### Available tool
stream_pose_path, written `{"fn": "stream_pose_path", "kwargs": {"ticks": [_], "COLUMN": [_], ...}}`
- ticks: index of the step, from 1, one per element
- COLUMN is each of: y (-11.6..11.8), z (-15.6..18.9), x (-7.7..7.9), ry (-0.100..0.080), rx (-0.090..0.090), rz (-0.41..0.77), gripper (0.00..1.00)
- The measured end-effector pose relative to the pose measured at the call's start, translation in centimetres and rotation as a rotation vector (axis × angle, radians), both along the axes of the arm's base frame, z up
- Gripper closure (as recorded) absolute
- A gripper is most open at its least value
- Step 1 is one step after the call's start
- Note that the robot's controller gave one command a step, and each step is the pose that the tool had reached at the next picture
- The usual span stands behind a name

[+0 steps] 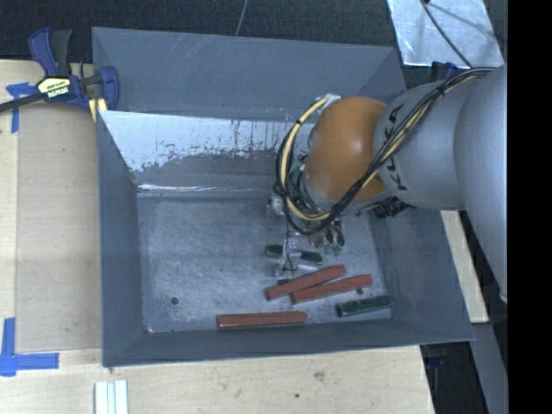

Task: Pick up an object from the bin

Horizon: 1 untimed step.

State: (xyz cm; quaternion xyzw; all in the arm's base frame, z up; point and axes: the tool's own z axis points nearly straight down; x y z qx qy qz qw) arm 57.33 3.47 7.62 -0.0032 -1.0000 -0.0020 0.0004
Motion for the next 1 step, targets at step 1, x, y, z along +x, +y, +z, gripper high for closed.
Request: {"fn": "stream_pose_path", "kwargs": {"ticks": [1], "y": [-0.29], "z": [-0.55], "x": [3.43], "ry": [-0.005], "rx": [-0.003], "rz": [-0.142], "gripper": [0.0]}}
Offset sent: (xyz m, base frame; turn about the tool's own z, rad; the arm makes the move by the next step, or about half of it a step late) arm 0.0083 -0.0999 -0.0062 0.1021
